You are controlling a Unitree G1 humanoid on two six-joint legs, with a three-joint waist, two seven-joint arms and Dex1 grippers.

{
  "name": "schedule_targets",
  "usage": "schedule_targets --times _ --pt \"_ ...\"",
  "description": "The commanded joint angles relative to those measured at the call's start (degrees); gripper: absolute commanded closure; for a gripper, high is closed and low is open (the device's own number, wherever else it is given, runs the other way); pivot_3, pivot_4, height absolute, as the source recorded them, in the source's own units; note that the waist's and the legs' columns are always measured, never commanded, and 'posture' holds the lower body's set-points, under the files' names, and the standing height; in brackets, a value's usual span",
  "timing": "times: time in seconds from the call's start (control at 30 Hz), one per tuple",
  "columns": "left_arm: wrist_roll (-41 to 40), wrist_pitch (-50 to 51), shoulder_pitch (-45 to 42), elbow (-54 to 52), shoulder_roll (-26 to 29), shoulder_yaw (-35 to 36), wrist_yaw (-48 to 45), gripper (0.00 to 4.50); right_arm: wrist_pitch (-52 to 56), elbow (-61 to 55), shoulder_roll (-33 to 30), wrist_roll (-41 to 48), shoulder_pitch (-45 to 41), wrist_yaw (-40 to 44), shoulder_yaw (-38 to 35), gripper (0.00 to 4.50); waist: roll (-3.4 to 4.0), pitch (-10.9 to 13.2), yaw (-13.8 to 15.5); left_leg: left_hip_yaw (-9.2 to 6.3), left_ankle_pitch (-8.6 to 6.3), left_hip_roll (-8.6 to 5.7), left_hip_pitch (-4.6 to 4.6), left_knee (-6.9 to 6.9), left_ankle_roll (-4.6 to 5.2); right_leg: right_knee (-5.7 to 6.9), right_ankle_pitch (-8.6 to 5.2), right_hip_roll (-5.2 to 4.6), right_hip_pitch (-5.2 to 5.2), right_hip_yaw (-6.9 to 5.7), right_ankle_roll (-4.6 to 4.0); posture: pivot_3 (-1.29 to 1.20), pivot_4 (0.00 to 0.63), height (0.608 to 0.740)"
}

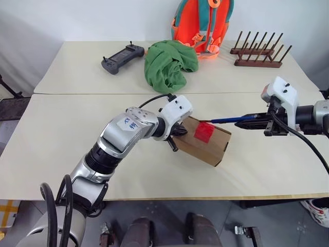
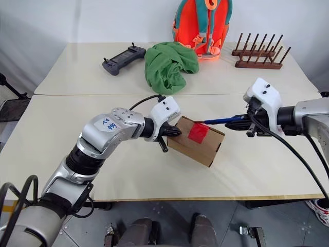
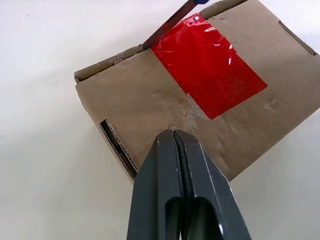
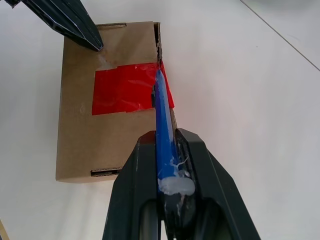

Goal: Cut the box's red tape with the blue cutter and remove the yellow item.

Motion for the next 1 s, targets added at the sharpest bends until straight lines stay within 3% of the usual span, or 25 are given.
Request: schedule_targets --times 0.03,0.27,1.0 --pt "0.95 1.75 1.22 -0.07 0.34 -0.42 0.81 4.47 0.41 -0.06 0.86 -0.71 -1.03 -0.88 0.01 4.34 0.0 0.0 -0.04 0.0 0.0 0.0 0.01 0.0 0.0 0.0 0.0 0.0 0.0 0.0 0.0 0.0 0.15 0.74" --pt "1.04 1.94 1.3 -0.2 0.26 -0.26 1.18 4.47 0.31 0.38 1.74 -0.97 -0.98 -0.9 0.8 4.34 0.0 0.0 -0.05 0.0 0.0 0.0 0.01 0.01 0.0 0.02 0.0 0.0 0.0 0.01 0.0 0.0 0.15 0.74" --pt "0.88 2.19 1.7 -0.62 0.1 0.08 1.68 4.47 -1.21 2.19 -5.24 -3.61 0.85 4.97 1.05 4.34 0.0 0.0 0.02 0.0 0.0 0.0 0.01 0.01 0.0 0.01 0.0 0.0 0.01 0.0 0.0 0.0 0.15 0.74"
